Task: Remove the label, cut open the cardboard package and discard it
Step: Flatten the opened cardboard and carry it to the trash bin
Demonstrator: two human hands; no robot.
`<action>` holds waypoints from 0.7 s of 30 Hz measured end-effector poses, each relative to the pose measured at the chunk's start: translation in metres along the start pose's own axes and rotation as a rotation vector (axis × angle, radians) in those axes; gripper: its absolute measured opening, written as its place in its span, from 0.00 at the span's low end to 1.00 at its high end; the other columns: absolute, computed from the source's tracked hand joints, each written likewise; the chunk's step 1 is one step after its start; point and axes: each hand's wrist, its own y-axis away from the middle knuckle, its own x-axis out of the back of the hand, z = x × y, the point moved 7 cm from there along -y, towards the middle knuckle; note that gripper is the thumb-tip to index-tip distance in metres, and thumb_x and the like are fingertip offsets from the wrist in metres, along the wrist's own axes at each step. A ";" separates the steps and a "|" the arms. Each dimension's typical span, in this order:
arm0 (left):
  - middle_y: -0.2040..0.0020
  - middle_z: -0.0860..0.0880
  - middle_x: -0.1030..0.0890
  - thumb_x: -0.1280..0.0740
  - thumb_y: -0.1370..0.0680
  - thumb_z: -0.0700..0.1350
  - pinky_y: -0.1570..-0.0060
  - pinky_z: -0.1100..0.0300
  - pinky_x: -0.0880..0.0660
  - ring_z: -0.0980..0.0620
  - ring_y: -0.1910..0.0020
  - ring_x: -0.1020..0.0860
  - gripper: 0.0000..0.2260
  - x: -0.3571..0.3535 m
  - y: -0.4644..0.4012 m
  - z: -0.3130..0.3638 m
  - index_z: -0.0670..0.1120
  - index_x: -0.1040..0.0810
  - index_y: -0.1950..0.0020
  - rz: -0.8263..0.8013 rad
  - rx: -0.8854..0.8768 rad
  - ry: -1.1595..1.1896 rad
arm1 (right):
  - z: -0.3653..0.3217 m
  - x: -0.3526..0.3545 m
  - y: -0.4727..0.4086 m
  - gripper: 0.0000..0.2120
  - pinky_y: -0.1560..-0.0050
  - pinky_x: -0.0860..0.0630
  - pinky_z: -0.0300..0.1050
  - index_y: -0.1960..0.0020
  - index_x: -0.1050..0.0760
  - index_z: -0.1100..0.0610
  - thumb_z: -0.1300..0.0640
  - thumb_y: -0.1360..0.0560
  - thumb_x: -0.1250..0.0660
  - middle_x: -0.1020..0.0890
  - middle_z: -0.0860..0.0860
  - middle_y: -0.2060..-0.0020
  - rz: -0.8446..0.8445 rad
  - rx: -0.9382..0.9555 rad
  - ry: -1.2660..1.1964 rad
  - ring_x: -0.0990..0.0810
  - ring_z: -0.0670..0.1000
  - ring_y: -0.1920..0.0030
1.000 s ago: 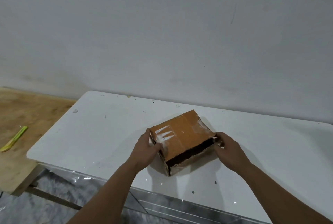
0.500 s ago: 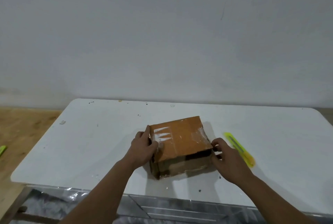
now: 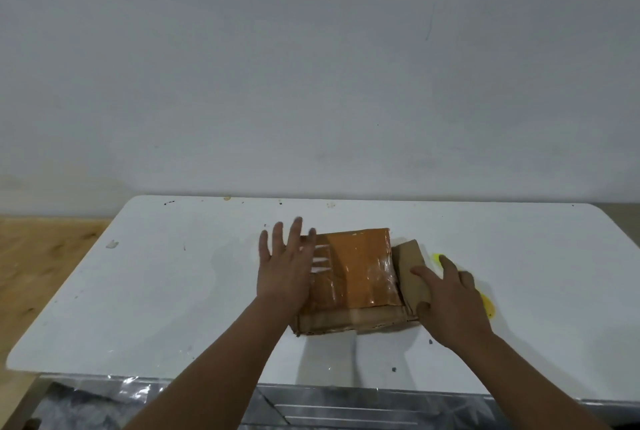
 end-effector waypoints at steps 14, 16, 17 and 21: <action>0.17 0.51 0.60 0.47 0.16 0.57 0.27 0.35 0.43 0.45 0.19 0.58 0.28 -0.038 -0.027 0.020 0.56 0.54 0.18 -0.381 -0.218 0.148 | -0.058 0.009 0.016 0.17 0.46 0.30 0.46 0.38 0.26 0.47 0.46 0.25 0.38 0.25 0.47 0.39 0.238 0.474 -0.047 0.27 0.50 0.41; 0.18 0.51 0.61 0.48 0.16 0.59 0.24 0.35 0.50 0.47 0.19 0.59 0.29 -0.044 -0.033 0.018 0.56 0.55 0.18 -0.425 -0.231 0.146 | -0.054 0.007 0.034 0.14 0.50 0.29 0.50 0.41 0.26 0.49 0.49 0.25 0.36 0.24 0.50 0.42 0.400 0.462 -0.047 0.25 0.55 0.45; 0.18 0.52 0.61 0.48 0.16 0.60 0.23 0.36 0.54 0.47 0.19 0.59 0.29 -0.048 -0.035 0.018 0.56 0.56 0.18 -0.439 -0.235 0.150 | -0.051 0.004 0.042 0.11 0.52 0.29 0.51 0.42 0.26 0.49 0.51 0.25 0.36 0.24 0.51 0.43 0.464 0.463 -0.053 0.24 0.57 0.48; 0.18 0.52 0.61 0.48 0.17 0.62 0.24 0.37 0.61 0.48 0.19 0.61 0.31 -0.061 -0.042 0.015 0.57 0.57 0.18 -0.450 -0.247 0.178 | -0.050 -0.024 0.061 0.09 0.52 0.32 0.51 0.45 0.28 0.51 0.49 0.22 0.41 0.24 0.52 0.46 0.456 0.515 0.000 0.22 0.59 0.52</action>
